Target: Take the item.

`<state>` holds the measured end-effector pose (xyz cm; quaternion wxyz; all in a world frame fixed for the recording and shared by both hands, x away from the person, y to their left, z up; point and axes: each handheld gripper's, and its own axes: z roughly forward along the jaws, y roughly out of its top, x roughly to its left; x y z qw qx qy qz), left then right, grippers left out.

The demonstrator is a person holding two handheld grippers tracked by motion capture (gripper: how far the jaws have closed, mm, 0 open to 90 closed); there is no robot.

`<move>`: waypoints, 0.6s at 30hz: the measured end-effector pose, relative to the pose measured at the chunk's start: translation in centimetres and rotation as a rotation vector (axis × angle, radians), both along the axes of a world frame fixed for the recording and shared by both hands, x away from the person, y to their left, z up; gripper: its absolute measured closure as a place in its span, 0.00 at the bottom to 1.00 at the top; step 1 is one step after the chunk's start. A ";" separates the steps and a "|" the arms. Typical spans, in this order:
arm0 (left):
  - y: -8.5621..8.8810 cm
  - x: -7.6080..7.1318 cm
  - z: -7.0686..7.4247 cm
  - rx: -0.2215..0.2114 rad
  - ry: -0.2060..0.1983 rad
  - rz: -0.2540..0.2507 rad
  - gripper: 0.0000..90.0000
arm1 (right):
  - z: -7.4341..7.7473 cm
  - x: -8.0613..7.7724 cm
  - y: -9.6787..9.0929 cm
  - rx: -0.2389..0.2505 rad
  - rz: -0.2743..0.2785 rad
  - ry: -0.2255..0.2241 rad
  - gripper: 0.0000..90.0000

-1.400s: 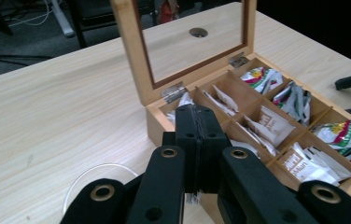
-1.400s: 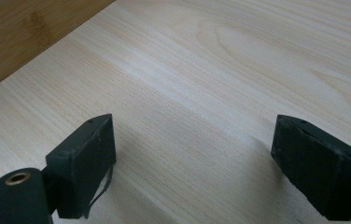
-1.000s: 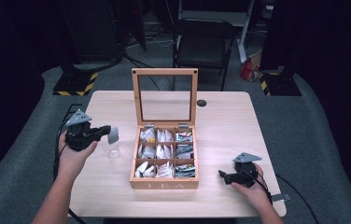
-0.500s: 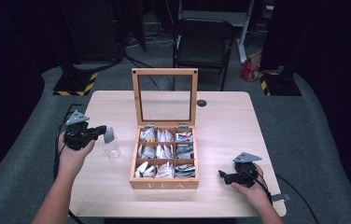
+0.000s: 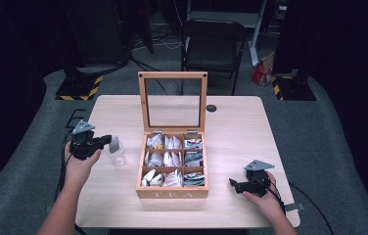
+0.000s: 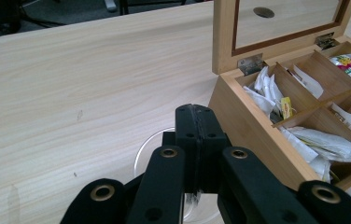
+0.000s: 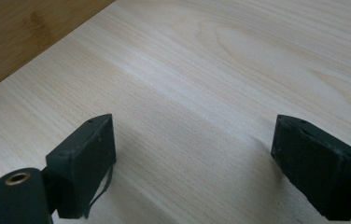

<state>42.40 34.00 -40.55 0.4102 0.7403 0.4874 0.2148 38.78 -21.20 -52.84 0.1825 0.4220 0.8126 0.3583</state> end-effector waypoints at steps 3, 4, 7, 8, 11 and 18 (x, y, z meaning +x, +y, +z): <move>0.0 0.1 -0.3 -0.001 0.006 0.001 1.00 | 0.0 0.0 0.0 0.003 0.001 0.002 0.14; 0.0 0.2 -0.3 -0.002 0.008 0.002 1.00 | 0.0 0.0 0.0 0.003 0.001 0.002 0.14; 0.0 0.2 -0.6 -0.002 0.018 0.003 1.00 | 0.0 0.0 0.0 0.003 0.003 0.002 0.14; 0.0 0.2 -0.8 -0.003 0.016 0.006 1.00 | 0.0 0.0 0.0 0.001 -0.001 0.000 0.14; 0.0 0.2 -1.1 -0.005 0.027 0.006 1.00 | 0.0 0.0 0.0 0.003 0.001 0.001 0.14; 0.1 0.3 -1.7 -0.003 0.034 0.011 1.00 | 0.0 0.0 0.0 0.002 0.003 0.002 0.14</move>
